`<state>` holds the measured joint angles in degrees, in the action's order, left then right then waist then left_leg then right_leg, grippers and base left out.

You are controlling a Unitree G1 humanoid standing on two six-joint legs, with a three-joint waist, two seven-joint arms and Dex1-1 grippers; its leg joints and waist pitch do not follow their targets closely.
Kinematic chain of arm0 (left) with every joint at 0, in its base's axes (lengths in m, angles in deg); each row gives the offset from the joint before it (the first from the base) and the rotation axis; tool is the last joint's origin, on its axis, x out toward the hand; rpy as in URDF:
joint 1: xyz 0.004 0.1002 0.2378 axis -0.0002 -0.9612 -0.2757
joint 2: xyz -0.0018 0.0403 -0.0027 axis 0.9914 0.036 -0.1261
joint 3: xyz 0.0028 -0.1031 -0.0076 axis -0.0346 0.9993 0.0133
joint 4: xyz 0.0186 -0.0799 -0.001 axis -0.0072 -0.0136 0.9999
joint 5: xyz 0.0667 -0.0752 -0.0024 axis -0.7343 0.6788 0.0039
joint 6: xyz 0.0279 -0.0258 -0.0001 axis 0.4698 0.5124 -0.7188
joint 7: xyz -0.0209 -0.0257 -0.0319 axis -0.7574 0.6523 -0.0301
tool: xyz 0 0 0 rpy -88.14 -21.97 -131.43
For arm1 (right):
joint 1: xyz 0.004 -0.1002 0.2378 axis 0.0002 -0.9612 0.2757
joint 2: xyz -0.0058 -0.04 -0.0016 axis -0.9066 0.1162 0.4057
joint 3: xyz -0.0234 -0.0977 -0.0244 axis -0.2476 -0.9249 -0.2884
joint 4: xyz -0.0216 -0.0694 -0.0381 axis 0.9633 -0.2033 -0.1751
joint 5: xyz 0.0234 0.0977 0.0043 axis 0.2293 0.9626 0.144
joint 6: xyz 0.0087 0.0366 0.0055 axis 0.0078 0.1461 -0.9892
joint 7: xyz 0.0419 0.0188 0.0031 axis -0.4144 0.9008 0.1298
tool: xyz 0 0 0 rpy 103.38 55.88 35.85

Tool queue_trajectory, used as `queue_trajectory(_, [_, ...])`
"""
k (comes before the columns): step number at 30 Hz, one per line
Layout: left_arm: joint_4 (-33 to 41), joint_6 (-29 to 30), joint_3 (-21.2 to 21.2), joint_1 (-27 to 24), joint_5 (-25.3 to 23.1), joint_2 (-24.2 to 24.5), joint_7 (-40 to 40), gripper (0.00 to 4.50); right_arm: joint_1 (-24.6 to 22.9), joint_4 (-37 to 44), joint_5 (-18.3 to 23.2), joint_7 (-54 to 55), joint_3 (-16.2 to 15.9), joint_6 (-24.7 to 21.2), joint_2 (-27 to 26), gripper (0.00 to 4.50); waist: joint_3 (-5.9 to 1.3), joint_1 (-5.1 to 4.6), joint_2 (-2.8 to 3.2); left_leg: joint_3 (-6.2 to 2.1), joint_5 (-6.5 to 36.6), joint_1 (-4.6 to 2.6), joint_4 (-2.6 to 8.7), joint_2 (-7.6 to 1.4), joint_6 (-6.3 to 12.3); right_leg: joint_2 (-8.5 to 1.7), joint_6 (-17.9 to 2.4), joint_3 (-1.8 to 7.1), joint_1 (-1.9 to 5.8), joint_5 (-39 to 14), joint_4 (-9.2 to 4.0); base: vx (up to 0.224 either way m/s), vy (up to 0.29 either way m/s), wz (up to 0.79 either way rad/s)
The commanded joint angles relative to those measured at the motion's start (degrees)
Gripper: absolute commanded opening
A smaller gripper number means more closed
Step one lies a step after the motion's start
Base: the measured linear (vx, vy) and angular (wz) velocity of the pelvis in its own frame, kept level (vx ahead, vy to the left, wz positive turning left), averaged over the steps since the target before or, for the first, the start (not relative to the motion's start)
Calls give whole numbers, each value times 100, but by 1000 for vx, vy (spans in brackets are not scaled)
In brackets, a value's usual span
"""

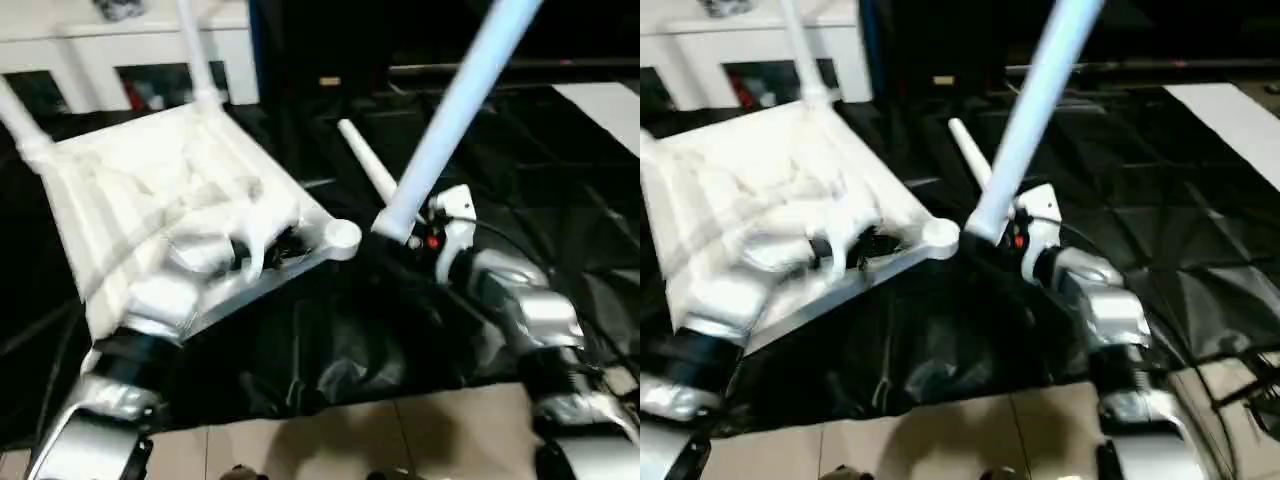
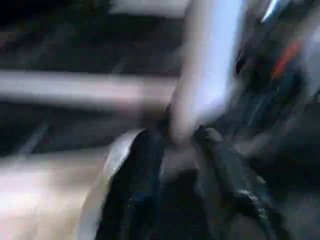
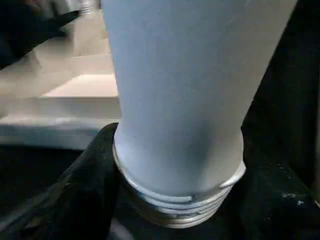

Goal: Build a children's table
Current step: Insert table leg to table base

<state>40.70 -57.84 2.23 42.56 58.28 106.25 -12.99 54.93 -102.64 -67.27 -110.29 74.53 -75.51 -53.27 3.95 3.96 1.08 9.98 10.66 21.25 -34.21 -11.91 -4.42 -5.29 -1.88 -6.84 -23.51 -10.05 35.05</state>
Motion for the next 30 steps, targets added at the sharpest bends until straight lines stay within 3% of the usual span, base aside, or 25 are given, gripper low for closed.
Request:
queue_trajectory(1, [143, 328, 101, 91, 418, -103, 143, 164, -32, 232, 160, -268, -98, -211, 108, 276, -435, 21, -62, 14, 767, -28, 349, -131, 400, -329, -1321, 358, 385, -1097, -395, 0, 0, 0])
queue_trajectory(5, [-154, 683, 162, 437, 700, -571, 26, 196, -51, 576, 450, -913, -323, -719, 397, 276, -444, 67, -102, 14, 664, -23, 333, -114, 423, -309, -1114, 359, 397, -1255, -422, 0, 0, 0])
queue_trajectory(7, [-466, 750, 128, 568, 682, -748, -119, 211, -28, 684, 621, -1217, -387, -975, 502, 276, -458, 107, -88, 11, 562, -19, 314, -95, 478, -298, -1025, 352, 407, -1223, -435, 0, 0, 0])
queue_trajectory(11, [-602, 794, 137, 615, 773, -876, -196, 249, -52, 747, 605, -1492, -514, -1055, 629, 276, -489, 116, -88, -7, 415, 12, 296, -89, 509, -297, -1020, 336, 430, -977, -410, 0, 0, 0])
queue_trajectory(13, [-616, 992, 281, 669, 1092, -1048, -199, 274, -96, 860, 695, -1708, -595, -1211, 748, 276, -500, 128, -93, 3, 362, 4, 282, -91, 530, -295, -1115, 340, 427, -824, -389, 0, 0, 0])
queue_trajectory(15, [-717, 1004, 287, 719, 1087, -1117, -248, 287, -137, 966, 737, -1840, -680, -1301, 843, 276, -505, 150, -86, -9, 327, 0, 282, -110, 587, -296, -1209, 335, 427, -685, -374, 0, 0, 0])
queue_trajectory(20, [-1216, 809, 360, 890, 812, -1222, -648, 323, -158, 1019, 698, -1931, -800, -1355, 960, 276, -490, 148, -107, -1, 478, -5, 277, -83, 540, -294, -1051, 324, 431, -1070, -438, 0, 0, 0])
queue_trajectory(24, [-1381, 864, 813, 1023, 1217, -1376, -828, 356, -131, 982, 654, -1956, -843, -1327, 995, 276, -505, 151, -118, -10, 379, 25, 267, -82, 533, -296, -1036, 316, 450, -978, -415, 0, 0, 0])
queue_trajectory(25, [-1384, 893, 862, 1040, 1270, -1388, -856, 356, -123, 973, 646, -1953, -846, -1320, 998, 276, -511, 150, -133, -12, 363, 25, 264, -84, 536, -296, -1046, 313, 453, -942, -405, 0, 0, 0])
queue_trajectory(26, [-1416, 942, 938, 1079, 1342, -1402, -910, 320, -105, 950, 633, -1944, -851, -1309, 1001, 276, -514, 151, -133, -11, 346, 24, 258, -83, 556, -297, -1064, 311, 449, -912, -402, 0, 0, 0])
queue_trajectory(27, [-1466, 962, 1012, 1122, 1391, -1410, -965, 320, -78, 918, 626, -1922, -855, -1293, 999, 276, -516, 157, -106, -9, 329, 14, 253, -81, 569, -296, -1072, 311, 441, -908, -400, 0, 0, 0])
queue_trajectory(30, [-1550, 970, 1117, 1174, 1458, -1435, -1076, 316, -42, 878, 632, -1880, -836, -1278, 980, 276, -515, 167, -104, -14, 318, 7, 253, -91, 599, -292, -1126, 308, 438, -825, -394, 0, 0, 0])
